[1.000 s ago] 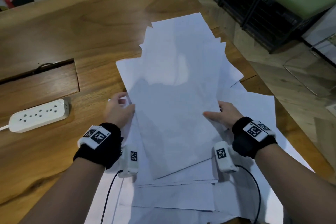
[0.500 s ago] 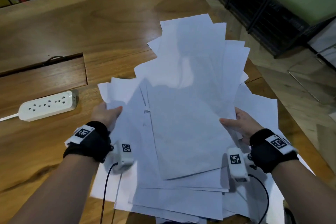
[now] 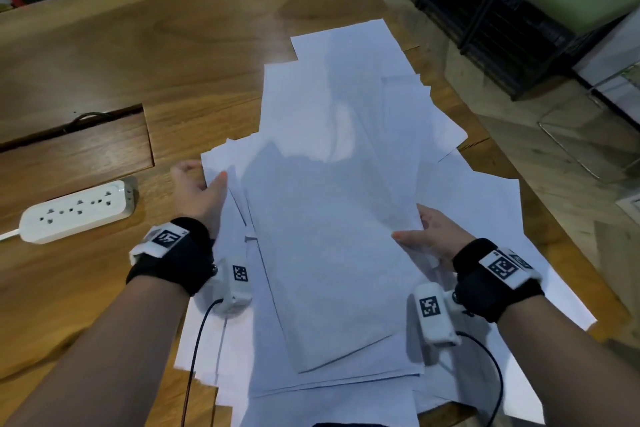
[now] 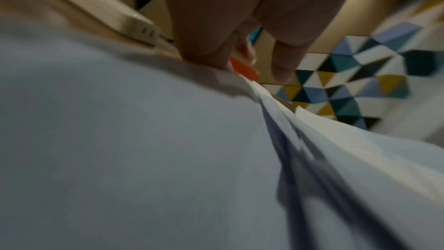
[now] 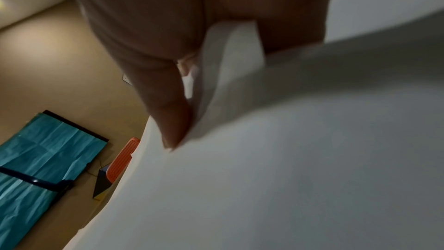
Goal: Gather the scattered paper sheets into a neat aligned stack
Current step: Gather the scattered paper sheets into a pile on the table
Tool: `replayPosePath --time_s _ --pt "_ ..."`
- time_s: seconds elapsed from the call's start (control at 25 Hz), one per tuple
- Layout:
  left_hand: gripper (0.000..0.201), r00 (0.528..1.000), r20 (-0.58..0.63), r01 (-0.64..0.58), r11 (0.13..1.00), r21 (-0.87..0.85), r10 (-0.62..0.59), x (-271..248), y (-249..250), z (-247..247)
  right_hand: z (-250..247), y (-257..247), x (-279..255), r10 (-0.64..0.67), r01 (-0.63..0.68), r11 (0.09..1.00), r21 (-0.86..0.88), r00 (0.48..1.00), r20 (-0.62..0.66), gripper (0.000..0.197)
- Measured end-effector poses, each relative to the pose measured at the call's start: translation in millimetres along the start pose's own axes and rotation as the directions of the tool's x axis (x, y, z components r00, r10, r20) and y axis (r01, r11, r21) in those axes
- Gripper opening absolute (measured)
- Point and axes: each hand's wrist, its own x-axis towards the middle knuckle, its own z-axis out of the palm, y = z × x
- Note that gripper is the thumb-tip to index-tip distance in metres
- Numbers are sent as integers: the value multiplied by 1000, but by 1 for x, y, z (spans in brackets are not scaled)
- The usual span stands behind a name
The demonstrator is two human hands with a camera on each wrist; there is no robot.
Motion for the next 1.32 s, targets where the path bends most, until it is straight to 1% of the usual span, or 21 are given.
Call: replayPosePath --time_s 0.04,0.08,0.12,0.16,0.24,0.28,0.36,0.48,0.56,0.68,0.8,0.88,1.0,1.04,1.08,1.12,1.16,1.2,1.24,1.32 --pt "27 997 -3 -71 997 36 71 -5 -3 2 1 1 -1 0 0 1000 21 1000 -9 39" --pt "23 993 33 -112 988 106 109 -11 -5 3 2 3 -2 -3 4 999 48 1000 -23 39" --pt "16 988 108 -132 972 193 112 -17 -4 4 3 3 -2 -6 9 997 71 999 -32 38" --pt "11 980 173 -146 938 313 95 -22 -5 2 4 4 -2 -9 12 997 82 999 -38 38" --pt "9 971 239 -144 857 494 25 -28 -2 1 2 4 -2 -13 17 996 92 999 -45 39" --pt "11 965 263 -139 835 533 -7 -27 -4 1 1 4 -2 -14 19 995 100 999 -52 38" --pt "15 950 311 -174 795 581 -19 -27 -3 0 1 3 -4 -22 29 992 124 998 -55 37" --pt "11 937 348 -191 800 569 -24 -29 -4 -5 0 6 -5 -37 45 986 161 998 -54 37" --pt "4 946 321 -217 818 533 42 -31 -8 -7 -2 5 -5 -43 54 983 175 997 -64 36" --pt "10 974 206 -178 866 467 89 -27 -21 -4 -2 4 -4 -42 50 985 168 998 -48 35" --pt "13 991 95 -129 888 440 97 -29 -21 7 -1 3 -3 -44 51 985 164 998 -43 34" --pt "17 994 93 -85 906 415 51 -29 -19 11 -2 5 -3 -43 52 987 154 997 -57 35" --pt "22 994 106 -6 964 266 -23 -32 -17 8 0 7 -1 -36 51 987 152 994 -104 37" --pt "22 994 107 -10 969 245 -17 -33 -17 5 0 7 0 -33 54 986 155 991 -133 38" --pt "22 989 150 -45 955 293 0 -35 -15 1 0 8 1 -32 59 985 165 987 -157 39" --pt "18 971 238 -108 908 406 9 -40 -12 -4 -1 8 2 -26 59 981 183 984 -177 39" --pt "15 936 352 -191 845 499 4 -45 -7 -10 -1 8 2 -22 60 978 202 982 -185 38" --pt "16 892 451 -252 797 549 -28 -49 -3 -16 1 7 2 -21 60 976 211 983 -182 36" --pt "17 850 522 -297 760 578 -65 -50 0 -21 2 6 2 -19 55 976 212 985 -170 35" --pt "16 786 601 -338 714 613 -144 -51 7 -32 7 1 2 -27 53 984 172 988 -150 33"
